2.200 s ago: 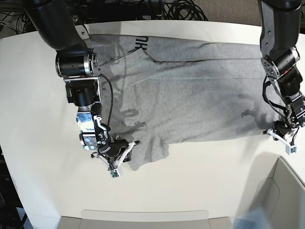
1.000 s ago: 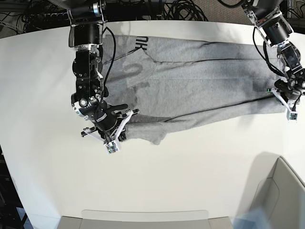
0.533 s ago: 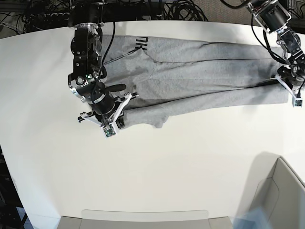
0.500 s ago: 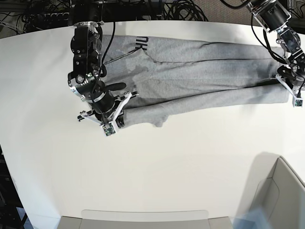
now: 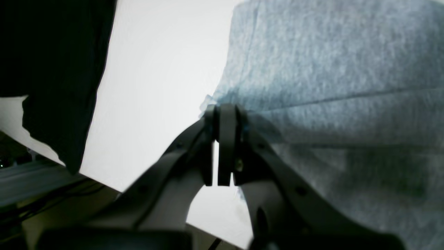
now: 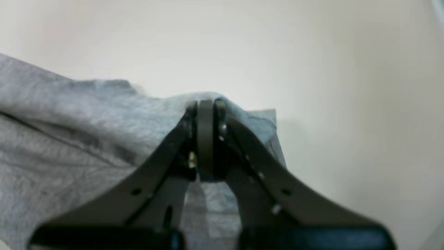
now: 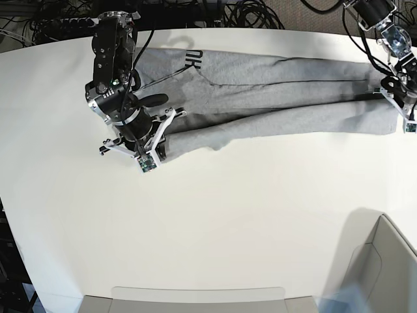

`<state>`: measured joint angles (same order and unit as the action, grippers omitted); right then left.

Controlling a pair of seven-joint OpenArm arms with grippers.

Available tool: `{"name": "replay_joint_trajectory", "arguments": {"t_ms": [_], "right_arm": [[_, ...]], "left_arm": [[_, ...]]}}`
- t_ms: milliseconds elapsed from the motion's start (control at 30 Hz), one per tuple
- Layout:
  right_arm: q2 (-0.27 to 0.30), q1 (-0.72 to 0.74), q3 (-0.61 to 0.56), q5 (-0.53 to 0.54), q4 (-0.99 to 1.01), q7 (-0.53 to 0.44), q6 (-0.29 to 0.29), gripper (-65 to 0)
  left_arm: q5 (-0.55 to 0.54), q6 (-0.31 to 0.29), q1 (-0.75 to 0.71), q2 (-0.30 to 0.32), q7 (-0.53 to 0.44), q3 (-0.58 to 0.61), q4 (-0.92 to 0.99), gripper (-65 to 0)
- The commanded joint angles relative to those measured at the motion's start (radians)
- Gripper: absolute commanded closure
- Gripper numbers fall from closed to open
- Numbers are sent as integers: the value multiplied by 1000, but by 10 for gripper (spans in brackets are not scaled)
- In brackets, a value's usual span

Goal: Fold the T-shirt properly
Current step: 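Lift both hem corners and fold them onto the folded collar edge, then release the hem and raise both grippers off the shirt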

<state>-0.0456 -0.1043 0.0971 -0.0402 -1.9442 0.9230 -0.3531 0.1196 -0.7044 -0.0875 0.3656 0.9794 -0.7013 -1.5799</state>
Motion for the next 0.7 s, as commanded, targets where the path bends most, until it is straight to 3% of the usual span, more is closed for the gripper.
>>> {"name": "replay_joint_trajectory", "arguments": {"t_ms": [0,667], "right_arm": [[-3,8,17,6,-28,-22,-4,0],[-9,-236,46,6,-87,-31,-41,0]], "left_arm": [[2,6,2,20,-10,-7,-18,0],[7,6,-56,-40,-10,-76,-23,0]]}}
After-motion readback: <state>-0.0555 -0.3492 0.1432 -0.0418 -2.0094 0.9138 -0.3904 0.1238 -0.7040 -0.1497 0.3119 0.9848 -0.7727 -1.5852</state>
